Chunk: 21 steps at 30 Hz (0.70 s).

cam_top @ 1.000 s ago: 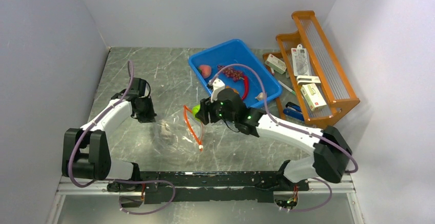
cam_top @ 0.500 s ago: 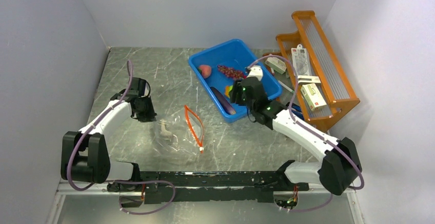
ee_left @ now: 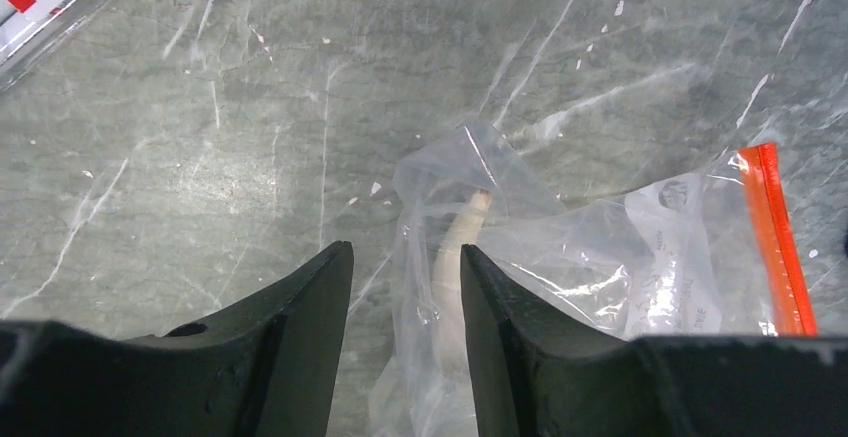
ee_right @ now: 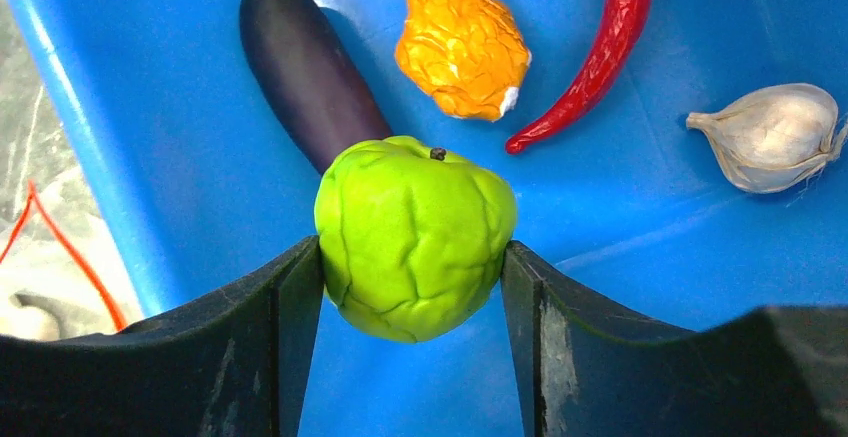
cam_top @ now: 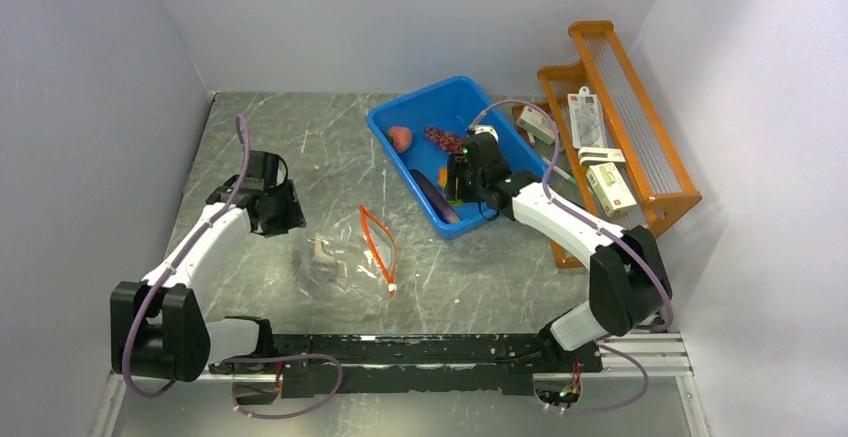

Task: Open the zip-top bag and remove the fake food
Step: Place the fake fruit in the bin.

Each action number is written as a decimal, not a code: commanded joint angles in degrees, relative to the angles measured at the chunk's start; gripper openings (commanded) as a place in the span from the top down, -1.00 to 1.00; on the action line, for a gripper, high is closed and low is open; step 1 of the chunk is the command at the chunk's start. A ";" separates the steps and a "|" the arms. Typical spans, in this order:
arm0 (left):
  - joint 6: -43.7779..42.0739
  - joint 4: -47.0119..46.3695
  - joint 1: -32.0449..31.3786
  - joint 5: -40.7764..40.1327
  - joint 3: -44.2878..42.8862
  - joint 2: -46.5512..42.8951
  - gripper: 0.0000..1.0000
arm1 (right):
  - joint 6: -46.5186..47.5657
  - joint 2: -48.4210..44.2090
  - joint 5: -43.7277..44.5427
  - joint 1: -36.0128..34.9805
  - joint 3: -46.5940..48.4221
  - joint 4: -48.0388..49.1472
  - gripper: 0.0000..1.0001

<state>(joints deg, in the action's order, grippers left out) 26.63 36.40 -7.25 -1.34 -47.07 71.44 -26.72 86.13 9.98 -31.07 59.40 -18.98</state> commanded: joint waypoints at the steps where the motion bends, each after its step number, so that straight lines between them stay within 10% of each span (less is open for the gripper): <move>1: 0.42 0.48 -0.31 -1.92 -0.52 -2.03 -0.11 | 1.76 -3.14 -2.81 0.40 0.40 1.12 -0.26; 13: 1.01 0.66 -0.31 -3.51 -0.45 -4.58 -0.17 | 2.11 -8.90 -8.76 0.40 -2.93 3.05 -0.46; 21: 1.94 1.50 -0.31 -5.84 -0.80 -5.44 -0.16 | 2.73 -14.68 -30.00 -1.07 -8.75 16.03 -0.04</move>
<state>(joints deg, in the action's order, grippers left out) 27.64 36.62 -7.25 -4.56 -47.07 67.37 -23.70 74.87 -7.20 -30.98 53.63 -12.36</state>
